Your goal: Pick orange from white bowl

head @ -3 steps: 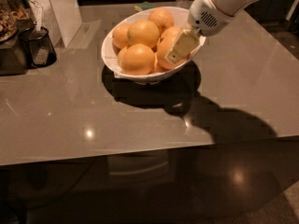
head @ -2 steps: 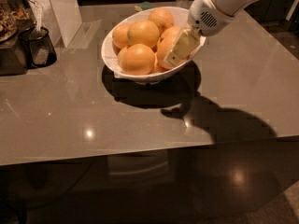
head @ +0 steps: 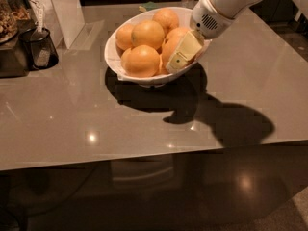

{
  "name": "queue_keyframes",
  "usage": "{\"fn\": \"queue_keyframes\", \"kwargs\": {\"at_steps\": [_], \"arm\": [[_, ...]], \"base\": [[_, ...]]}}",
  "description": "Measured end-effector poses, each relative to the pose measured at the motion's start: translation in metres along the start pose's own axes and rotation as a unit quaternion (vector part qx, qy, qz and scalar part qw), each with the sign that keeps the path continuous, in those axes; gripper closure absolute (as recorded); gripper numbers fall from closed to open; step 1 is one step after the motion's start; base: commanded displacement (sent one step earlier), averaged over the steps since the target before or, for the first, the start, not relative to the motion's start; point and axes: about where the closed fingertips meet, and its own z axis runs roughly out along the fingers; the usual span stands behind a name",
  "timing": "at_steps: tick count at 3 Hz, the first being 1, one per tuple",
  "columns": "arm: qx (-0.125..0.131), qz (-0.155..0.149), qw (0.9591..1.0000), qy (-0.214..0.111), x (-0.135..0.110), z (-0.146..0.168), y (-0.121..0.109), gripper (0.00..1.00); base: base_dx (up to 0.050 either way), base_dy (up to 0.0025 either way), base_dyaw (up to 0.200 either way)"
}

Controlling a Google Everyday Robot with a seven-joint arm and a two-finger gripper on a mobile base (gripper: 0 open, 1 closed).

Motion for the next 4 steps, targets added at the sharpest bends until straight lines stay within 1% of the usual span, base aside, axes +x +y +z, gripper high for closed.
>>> {"fn": "queue_keyframes", "kwargs": {"at_steps": [1, 2, 3, 4], "arm": [[-0.004, 0.013, 0.9999, 0.003, 0.002, 0.008, -0.007, 0.13], [-0.005, 0.025, 0.9997, 0.005, 0.004, 0.012, -0.013, 0.33], [-0.005, 0.025, 0.9997, 0.005, -0.002, 0.003, -0.013, 0.8], [-0.005, 0.025, 0.9997, 0.005, -0.002, 0.002, -0.013, 0.88]], "base": [[0.0, 0.0, 0.0], [0.0, 0.0, 0.0], [0.0, 0.0, 0.0], [0.0, 0.0, 0.0]]}}
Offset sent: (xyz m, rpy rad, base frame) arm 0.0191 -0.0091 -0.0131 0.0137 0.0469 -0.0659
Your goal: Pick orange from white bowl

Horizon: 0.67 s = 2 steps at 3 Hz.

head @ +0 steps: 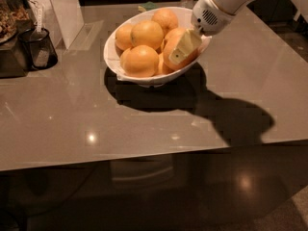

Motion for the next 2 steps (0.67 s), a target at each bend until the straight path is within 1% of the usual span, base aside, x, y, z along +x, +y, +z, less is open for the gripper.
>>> {"fn": "queue_keyframes", "kwargs": {"at_steps": [1, 2], "arm": [[0.0, 0.001, 1.0, 0.0, 0.0008, -0.0011, 0.0003, 1.0], [-0.001, 0.003, 1.0, 0.001, 0.0025, -0.0028, 0.0021, 1.0]], "base": [[0.0, 0.0, 0.0], [0.0, 0.0, 0.0]]}}
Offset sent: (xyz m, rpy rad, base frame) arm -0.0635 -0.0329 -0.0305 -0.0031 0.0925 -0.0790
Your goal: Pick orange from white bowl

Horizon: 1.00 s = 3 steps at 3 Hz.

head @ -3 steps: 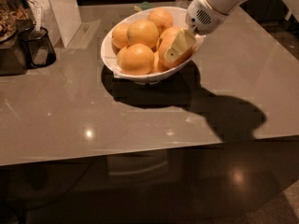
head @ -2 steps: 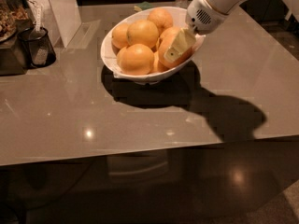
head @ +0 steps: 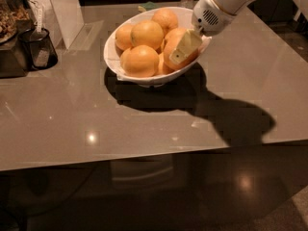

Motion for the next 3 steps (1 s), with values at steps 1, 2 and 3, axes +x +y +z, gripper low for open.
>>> {"fn": "queue_keyframes", "kwargs": {"at_steps": [1, 2, 3], "arm": [[-0.004, 0.016, 0.9999, 0.003, 0.018, -0.0062, 0.0166, 1.0], [-0.005, 0.018, 0.9998, 0.004, 0.0156, -0.0044, 0.0171, 1.0], [-0.005, 0.018, 0.9998, 0.004, 0.0135, -0.0038, 0.0173, 1.0]], "base": [[0.0, 0.0, 0.0], [0.0, 0.0, 0.0], [0.0, 0.0, 0.0]]}}
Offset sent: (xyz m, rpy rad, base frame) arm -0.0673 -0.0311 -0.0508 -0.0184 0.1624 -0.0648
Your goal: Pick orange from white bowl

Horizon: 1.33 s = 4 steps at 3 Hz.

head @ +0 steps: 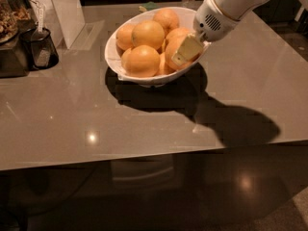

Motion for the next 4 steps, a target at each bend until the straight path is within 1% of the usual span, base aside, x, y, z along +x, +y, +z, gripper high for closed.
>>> {"fn": "queue_keyframes", "kwargs": {"at_steps": [2, 3, 4], "arm": [[-0.001, 0.001, 1.0, 0.004, -0.001, 0.002, 0.001, 1.0], [0.004, -0.008, 0.9999, -0.011, -0.004, -0.005, 0.001, 1.0], [0.015, -0.041, 0.996, -0.078, -0.02, -0.038, 0.011, 1.0]], "base": [[0.0, 0.0, 0.0], [0.0, 0.0, 0.0], [0.0, 0.0, 0.0]]}}
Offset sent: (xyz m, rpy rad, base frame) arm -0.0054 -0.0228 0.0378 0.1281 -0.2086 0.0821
